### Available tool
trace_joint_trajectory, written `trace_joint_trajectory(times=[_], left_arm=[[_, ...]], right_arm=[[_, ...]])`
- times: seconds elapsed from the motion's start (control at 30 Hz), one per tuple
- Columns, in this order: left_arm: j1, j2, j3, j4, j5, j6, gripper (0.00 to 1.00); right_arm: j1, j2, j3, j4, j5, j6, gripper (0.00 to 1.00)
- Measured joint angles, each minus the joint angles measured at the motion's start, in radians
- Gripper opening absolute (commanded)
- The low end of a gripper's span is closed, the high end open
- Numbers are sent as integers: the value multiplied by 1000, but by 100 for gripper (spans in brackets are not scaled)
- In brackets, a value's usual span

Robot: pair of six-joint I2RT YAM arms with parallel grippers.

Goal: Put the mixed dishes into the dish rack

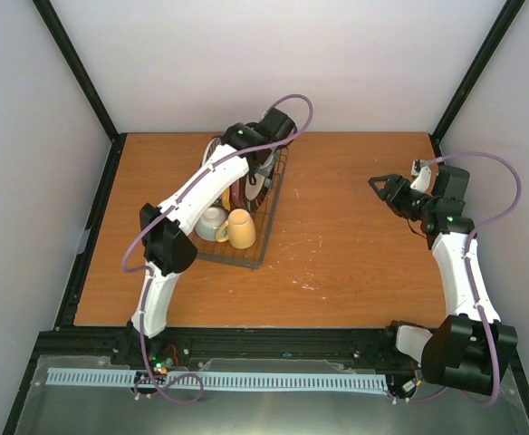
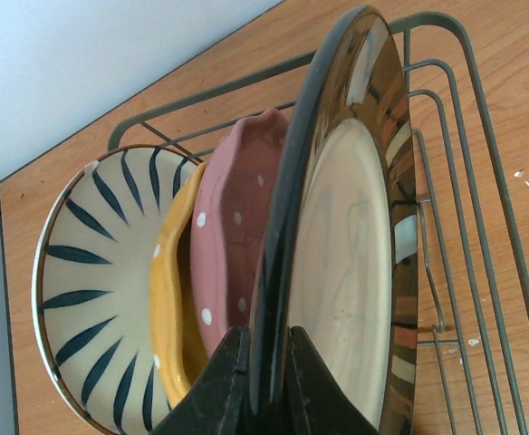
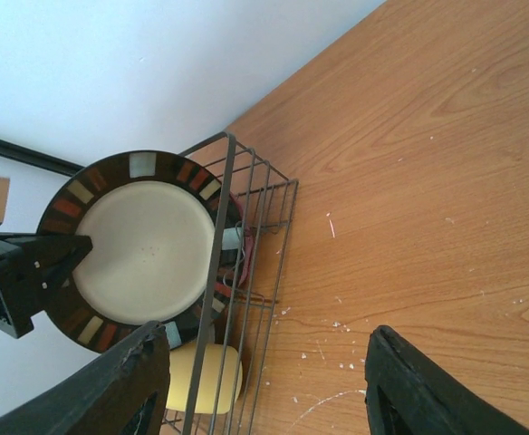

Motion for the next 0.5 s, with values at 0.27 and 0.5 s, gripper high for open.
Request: trace_joint_trajectory(times=[0.27, 0.5], left_arm=[[-3, 15, 0, 2, 0, -32, 4], [-7, 26, 0, -2, -2, -53, 16]], right_arm=[[0, 0, 0, -6, -4, -8, 59], [0, 0, 0, -8, -7, -12, 59]])
